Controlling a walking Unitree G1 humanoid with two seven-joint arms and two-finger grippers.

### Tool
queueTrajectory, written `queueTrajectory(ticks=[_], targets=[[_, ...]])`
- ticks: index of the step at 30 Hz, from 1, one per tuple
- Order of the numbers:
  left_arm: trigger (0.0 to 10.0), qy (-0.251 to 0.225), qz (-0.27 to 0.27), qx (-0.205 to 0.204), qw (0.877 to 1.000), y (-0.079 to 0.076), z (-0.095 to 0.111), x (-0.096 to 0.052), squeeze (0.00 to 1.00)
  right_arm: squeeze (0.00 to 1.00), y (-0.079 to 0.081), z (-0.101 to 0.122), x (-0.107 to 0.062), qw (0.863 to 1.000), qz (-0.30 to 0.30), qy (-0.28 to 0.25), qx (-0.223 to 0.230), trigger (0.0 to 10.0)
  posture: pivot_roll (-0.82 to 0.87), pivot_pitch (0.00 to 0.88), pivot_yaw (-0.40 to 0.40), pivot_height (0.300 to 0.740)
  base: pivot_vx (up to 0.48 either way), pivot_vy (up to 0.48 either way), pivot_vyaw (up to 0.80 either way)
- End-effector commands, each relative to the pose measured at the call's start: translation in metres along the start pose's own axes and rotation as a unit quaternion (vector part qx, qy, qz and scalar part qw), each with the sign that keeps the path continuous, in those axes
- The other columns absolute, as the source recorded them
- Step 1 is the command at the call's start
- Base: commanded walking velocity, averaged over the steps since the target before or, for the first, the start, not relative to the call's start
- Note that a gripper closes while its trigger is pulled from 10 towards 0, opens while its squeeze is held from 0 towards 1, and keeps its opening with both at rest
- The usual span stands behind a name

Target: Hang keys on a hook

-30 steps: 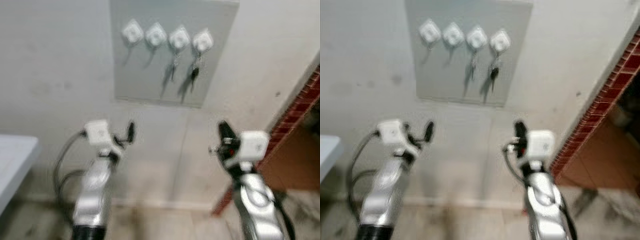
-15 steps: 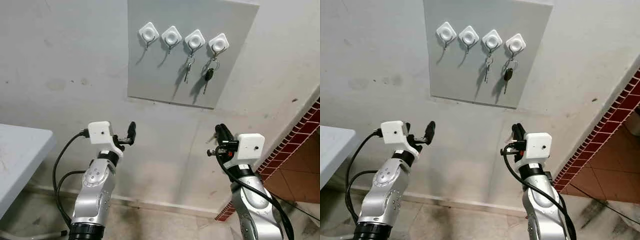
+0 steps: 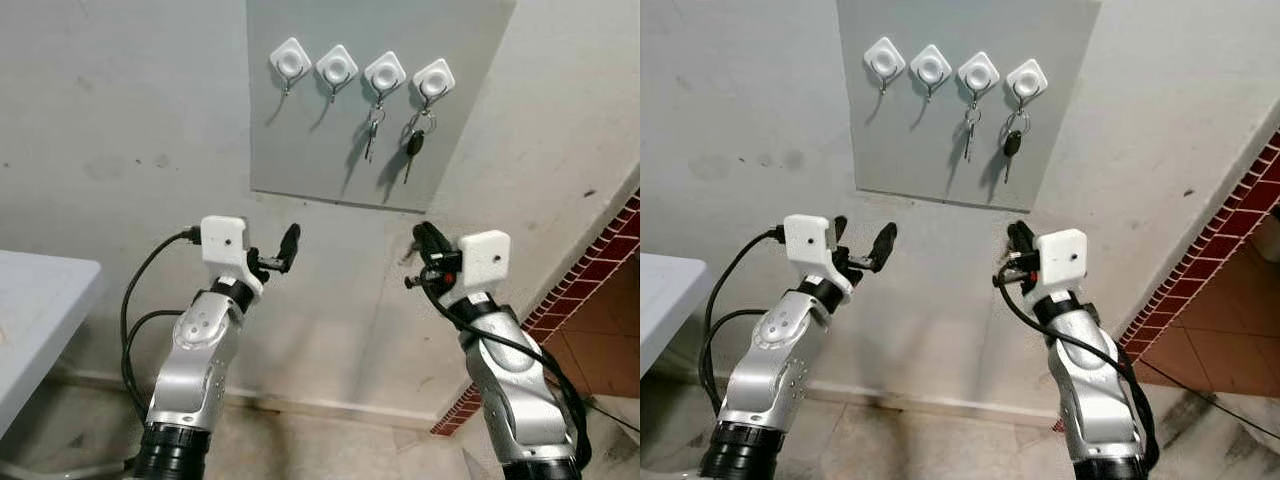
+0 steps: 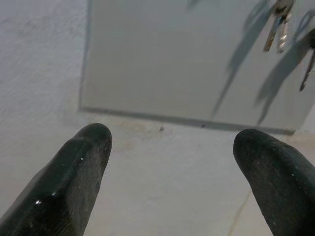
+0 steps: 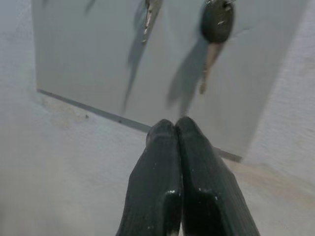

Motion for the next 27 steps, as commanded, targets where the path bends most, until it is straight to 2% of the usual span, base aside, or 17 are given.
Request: queueTrajectory(ticks=[1, 4, 7, 16, 21, 27], targets=[[10.0, -0.003, -0.016, 0.002, 1.0, -0.005, 0.006, 0.006, 0.0, 0.0, 0.007, 0.009, 0.015, 1.0, 0.023, -0.017, 0.008, 10.0, -0.03, 0.046, -0.077, 0.74, 0.0, 0.0, 0.0], [10.0, -0.007, -0.02, -0.002, 1.0, -0.007, 0.01, 0.008, 0.0, 0.0, 0.019, 0.018, 0.032, 0.998, 0.049, -0.03, 0.02, 10.0, -0.03, 0.046, -0.078, 0.74, 0.0, 0.0, 0.0], [10.0, -0.009, -0.019, -0.005, 1.0, -0.007, 0.011, 0.008, 0.0, 0.0, 0.022, 0.022, 0.037, 0.997, 0.057, -0.036, 0.028, 10.0, -0.02, 0.049, -0.08, 0.74, 0.0, 0.0, 0.0], [10.0, -0.016, -0.03, -0.006, 0.999, -0.011, 0.018, 0.01, 0.0, 0.0, 0.047, 0.047, 0.066, 0.989, 0.12, -0.068, 0.061, 10.0, -0.01, 0.053, -0.086, 0.74, 0.0, 0.0, 0.0], [10.0, -0.021, -0.041, -0.003, 0.999, -0.014, 0.023, 0.012, 0.0, 0.0, 0.058, 0.052, 0.072, 0.984, 0.143, -0.075, 0.073, 10.0, -0.01, 0.053, -0.091, 0.74, 0.0, 0.0, 0.0], [10.0, -0.026, -0.047, -0.004, 0.999, -0.016, 0.028, 0.014, 0.0, 0.0, 0.059, 0.059, 0.078, 0.983, 0.14, -0.089, 0.083, 10.0, -0.01, 0.052, -0.091, 0.74, 0.0, 0.0, 0.0]])
Point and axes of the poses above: a point about 5 cm out from each wrist's last joint towards the gripper, its own x axis pointing out of the wrist towards the gripper, its own z axis along the axis of the wrist's last joint, y = z × x, the point moved 5 cm from there along x, pointing out of the wrist towards the gripper, and after that the axes turned 3 degrees about x, right-handed, at the moved point
